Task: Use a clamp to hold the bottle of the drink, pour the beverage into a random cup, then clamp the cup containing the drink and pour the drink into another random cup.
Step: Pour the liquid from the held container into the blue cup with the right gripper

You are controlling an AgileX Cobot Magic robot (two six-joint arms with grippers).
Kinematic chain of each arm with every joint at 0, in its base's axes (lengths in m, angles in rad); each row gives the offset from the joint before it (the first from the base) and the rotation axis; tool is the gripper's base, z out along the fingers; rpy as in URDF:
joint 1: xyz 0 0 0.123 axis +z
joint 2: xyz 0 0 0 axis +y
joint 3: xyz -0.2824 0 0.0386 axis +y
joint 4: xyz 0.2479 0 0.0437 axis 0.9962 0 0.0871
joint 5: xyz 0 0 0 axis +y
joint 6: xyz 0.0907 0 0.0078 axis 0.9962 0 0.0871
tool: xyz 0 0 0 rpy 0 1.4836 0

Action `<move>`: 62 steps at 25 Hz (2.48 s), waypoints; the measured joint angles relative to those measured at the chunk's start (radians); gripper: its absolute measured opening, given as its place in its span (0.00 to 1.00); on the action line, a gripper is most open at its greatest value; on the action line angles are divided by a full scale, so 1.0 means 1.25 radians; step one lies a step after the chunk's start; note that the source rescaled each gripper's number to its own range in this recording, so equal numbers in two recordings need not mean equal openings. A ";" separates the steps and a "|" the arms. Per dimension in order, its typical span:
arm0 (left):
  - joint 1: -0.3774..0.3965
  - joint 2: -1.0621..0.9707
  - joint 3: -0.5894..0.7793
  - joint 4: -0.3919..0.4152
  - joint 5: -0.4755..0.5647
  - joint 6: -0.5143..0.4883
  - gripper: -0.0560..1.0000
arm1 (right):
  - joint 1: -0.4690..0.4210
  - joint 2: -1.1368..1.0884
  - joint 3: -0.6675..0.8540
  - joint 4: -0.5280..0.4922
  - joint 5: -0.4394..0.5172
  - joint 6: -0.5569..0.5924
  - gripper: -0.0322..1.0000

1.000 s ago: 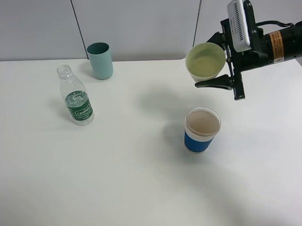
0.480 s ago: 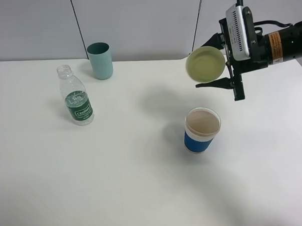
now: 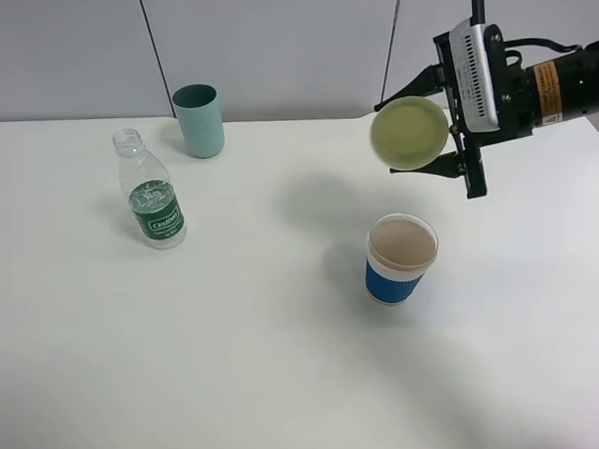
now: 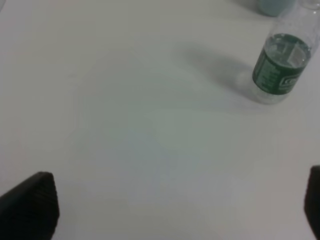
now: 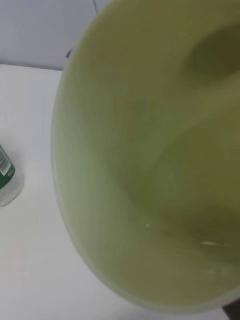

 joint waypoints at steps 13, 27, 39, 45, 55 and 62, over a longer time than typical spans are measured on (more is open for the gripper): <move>0.000 0.000 0.000 0.000 0.000 0.000 1.00 | 0.032 -0.002 0.000 0.000 0.011 -0.065 0.05; 0.000 0.000 0.000 0.000 0.000 0.000 1.00 | 0.052 -0.042 0.000 0.000 0.032 -0.146 0.05; 0.000 0.000 0.000 0.000 -0.001 0.000 1.00 | 0.052 -0.042 0.000 0.000 0.033 -0.202 0.05; 0.000 0.000 0.000 0.000 -0.001 0.000 1.00 | 0.052 -0.042 0.000 0.000 0.033 -0.225 0.05; 0.000 0.000 0.000 0.000 -0.001 0.000 1.00 | 0.052 -0.042 0.000 0.000 0.033 -0.252 0.05; 0.000 0.000 0.000 0.000 -0.001 0.000 1.00 | 0.052 -0.042 0.000 0.000 0.030 -0.260 0.05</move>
